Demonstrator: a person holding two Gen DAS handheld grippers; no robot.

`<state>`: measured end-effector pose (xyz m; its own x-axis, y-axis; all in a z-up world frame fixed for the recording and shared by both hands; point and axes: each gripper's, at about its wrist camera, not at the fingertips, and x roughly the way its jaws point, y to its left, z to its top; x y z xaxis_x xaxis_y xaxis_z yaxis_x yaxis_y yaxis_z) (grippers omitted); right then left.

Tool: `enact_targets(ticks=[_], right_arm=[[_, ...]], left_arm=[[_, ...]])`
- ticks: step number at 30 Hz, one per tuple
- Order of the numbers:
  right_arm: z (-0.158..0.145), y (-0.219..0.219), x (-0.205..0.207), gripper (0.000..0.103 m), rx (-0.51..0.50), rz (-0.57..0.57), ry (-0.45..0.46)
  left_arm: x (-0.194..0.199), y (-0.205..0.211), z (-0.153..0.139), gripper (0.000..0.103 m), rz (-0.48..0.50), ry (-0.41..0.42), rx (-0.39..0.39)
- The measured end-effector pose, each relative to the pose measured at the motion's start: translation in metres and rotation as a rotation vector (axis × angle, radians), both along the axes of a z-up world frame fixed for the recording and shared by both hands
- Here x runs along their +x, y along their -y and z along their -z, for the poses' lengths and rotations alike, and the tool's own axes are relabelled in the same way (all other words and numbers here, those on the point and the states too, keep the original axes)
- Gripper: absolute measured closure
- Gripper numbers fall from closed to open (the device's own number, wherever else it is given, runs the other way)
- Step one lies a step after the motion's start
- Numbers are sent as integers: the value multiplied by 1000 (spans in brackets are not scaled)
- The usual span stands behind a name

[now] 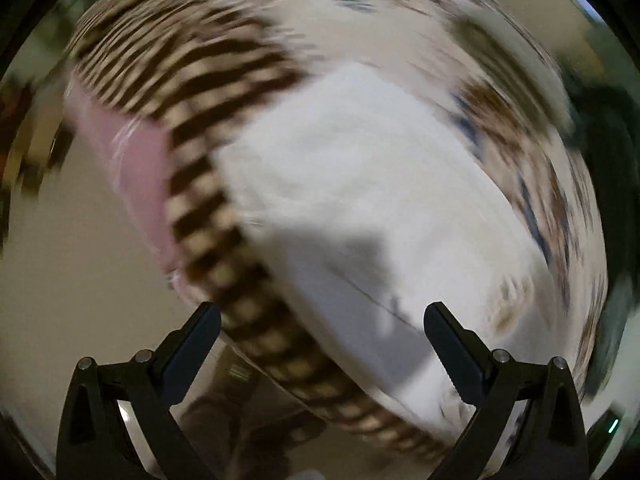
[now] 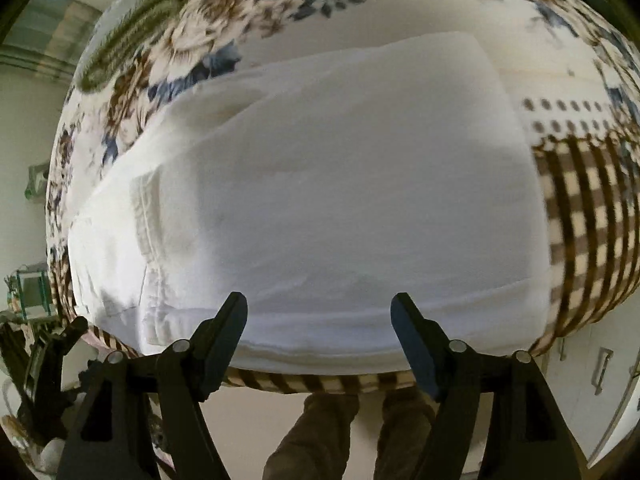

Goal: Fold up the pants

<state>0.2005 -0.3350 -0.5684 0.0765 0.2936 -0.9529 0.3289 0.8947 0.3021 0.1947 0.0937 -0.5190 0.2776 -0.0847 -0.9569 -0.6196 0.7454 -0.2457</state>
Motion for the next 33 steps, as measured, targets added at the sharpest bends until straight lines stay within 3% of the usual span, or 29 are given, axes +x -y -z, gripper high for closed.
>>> enact_targets(ticks=[2,3,4,6,9,12,16,21,23,25,27,29,32,33], right_arm=[[5,-7,3,27,-9,-14,-17],[6,-10,4,27,-13,-21,-23],[7,-12,6,27,-20,-27,-30],[10,-19,12,27,-20,-42,-38],[9,-32,20,27,-24,-68,-37],[8,-41,24,27,-24,-91,-42],[8,-52,28,27,-13,-87,-55],[13,-54,29,27,-19,-74,-80],[17,-54,28,27,-20,-69,-94],[19,-54,27,27,-18,-61,-102],[19,-53,26,27,-17,-61,-104],[19,-53,26,27,-11,-58,-104],[20,-53,26,27,-10,-62,-104],[20,-52,26,27,-12,-63,-102]], left_arm=[[2,-20,20,8,-87,17,-91],[4,-27,26,18,-124,38,-123],[7,-35,32,40,-160,64,-146],[13,-48,42,58,-185,84,-179],[23,-58,64,58,-218,98,-245],[18,-60,64,59,-240,143,-272],[-7,-66,39,85,-248,269,-267],[3,-52,4,87,-131,378,-207],[11,-61,18,83,-144,361,-242],[15,-77,52,68,-227,292,-310],[10,-91,76,63,-292,310,-403],[15,-97,86,62,-319,325,-437],[20,-88,74,65,-281,325,-349],[20,-86,70,72,-279,330,-333]])
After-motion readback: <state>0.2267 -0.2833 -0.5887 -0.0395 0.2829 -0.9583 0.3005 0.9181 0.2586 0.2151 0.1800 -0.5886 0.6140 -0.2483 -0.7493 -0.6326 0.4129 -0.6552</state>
